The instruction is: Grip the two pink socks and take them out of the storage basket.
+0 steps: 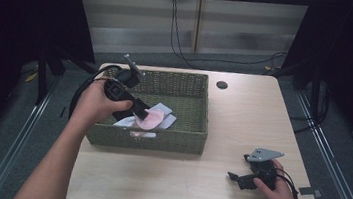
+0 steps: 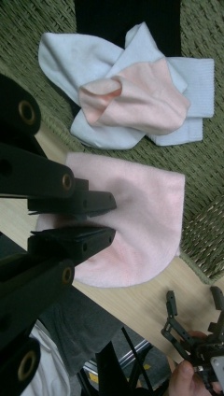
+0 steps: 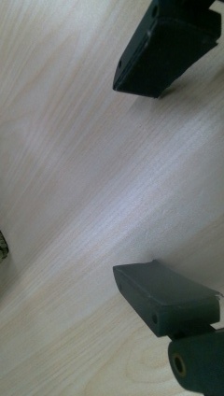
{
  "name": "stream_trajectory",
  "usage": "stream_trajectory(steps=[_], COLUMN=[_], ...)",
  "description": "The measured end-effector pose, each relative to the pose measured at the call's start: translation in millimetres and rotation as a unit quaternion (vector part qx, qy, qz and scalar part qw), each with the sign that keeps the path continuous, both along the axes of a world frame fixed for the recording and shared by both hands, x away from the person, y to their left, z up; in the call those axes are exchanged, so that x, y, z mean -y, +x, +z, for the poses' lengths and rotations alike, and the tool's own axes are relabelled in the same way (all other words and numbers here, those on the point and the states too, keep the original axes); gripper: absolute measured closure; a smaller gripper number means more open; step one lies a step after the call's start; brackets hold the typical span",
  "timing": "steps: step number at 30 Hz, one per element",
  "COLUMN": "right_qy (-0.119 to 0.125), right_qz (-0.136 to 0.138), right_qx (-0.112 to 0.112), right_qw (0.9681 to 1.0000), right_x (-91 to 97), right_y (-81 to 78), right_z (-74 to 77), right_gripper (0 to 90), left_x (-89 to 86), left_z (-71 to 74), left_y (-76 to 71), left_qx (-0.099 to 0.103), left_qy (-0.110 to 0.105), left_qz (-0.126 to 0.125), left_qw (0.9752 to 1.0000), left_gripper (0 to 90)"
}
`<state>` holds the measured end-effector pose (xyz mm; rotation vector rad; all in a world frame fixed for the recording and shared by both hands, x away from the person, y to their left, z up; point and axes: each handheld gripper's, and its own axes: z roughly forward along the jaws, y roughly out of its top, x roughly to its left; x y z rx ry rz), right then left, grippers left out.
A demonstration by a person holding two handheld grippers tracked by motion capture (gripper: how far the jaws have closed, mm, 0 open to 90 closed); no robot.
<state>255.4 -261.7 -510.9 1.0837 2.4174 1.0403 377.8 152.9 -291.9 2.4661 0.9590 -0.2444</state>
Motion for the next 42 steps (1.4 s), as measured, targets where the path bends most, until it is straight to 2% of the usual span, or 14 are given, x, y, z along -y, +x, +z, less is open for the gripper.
stream_trajectory(steps=[9,21,23,27,36,42], right_qy=[0.000,0.001,0.001,0.001,0.001,0.001], right_qz=[0.000,0.001,0.001,0.001,0.001,0.001], right_qx=[0.000,-0.002,-0.002,-0.002,-0.002,-0.002], right_qw=[1.0000,1.0000,1.0000,1.0000,1.0000,1.0000], right_x=[0.0,-0.2,-0.2,-0.2,-0.2,-0.2], right_y=[0.0,0.1,0.1,0.1,0.1,0.1], right_z=[0.0,0.0,0.0,0.0,0.0,0.0], right_gripper=[9.7,9.7,9.7,9.7,9.7,9.7], left_x=[1.4,5.5,7.7,12.3,14.7,17.2], left_z=[-0.9,-14.9,-18.5,-28.3,-48.3,-55.1], left_y=[-12.2,-32.0,-36.7,-44.8,-52.4,-56.1], left_qx=[0.007,0.006,0.012,0.011,0.009,0.012], left_qy=[-0.006,-0.020,-0.014,-0.018,-0.022,-0.022], left_qz=[-0.015,-0.033,-0.035,-0.046,-0.045,-0.048], left_qw=[0.9999,0.9992,0.9992,0.9987,0.9987,0.9985], left_gripper=[82.4,82.3,82.2,82.2,81.9,82.0])
